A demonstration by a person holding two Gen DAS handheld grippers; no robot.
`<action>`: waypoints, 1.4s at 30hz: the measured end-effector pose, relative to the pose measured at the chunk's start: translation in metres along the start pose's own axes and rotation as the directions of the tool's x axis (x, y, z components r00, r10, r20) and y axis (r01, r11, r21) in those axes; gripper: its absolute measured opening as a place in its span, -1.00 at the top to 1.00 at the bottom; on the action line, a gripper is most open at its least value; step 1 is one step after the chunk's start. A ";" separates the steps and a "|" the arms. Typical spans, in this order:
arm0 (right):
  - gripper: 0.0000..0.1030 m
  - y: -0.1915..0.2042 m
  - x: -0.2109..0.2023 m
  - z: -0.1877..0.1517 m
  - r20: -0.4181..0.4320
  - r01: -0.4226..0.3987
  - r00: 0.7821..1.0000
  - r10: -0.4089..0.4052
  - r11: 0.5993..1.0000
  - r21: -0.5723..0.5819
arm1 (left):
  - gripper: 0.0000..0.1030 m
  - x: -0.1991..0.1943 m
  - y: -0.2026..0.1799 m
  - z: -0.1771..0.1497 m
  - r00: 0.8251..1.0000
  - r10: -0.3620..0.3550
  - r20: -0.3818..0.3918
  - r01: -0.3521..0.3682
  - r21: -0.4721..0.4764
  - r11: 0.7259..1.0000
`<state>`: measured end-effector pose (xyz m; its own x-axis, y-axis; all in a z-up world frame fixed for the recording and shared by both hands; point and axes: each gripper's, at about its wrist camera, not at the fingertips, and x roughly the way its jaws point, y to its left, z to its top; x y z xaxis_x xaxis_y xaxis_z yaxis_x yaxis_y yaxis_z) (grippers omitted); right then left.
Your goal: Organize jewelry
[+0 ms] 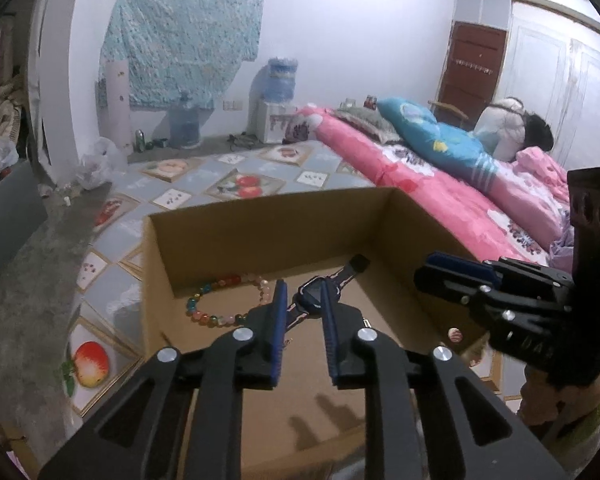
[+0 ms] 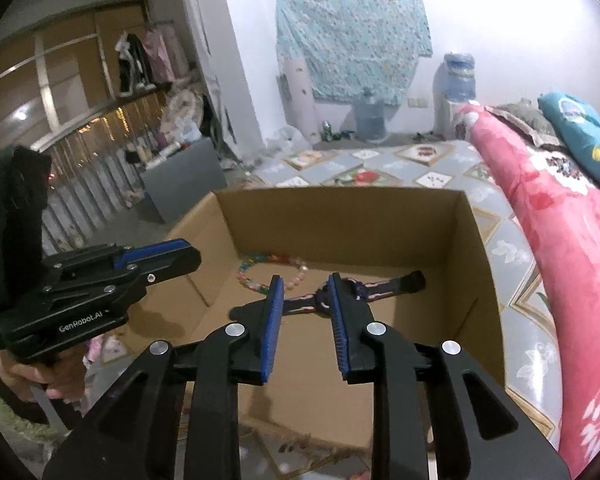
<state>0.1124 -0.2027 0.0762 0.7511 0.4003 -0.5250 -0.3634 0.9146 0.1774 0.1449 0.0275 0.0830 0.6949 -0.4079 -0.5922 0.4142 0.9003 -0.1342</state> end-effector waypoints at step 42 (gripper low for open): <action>0.47 -0.019 -0.013 -0.125 -0.267 -0.169 0.936 0.229 0.958 0.230 | 0.55 0.045 -0.060 -0.123 0.970 -0.019 -0.241 0.058 0.157 0.986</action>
<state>0.0407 -0.2328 -0.0248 0.4728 0.5690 -0.6729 -0.3484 0.8221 0.4503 0.0787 -0.0257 -0.0336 0.5252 -0.3761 -0.7633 0.5407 0.8402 -0.0419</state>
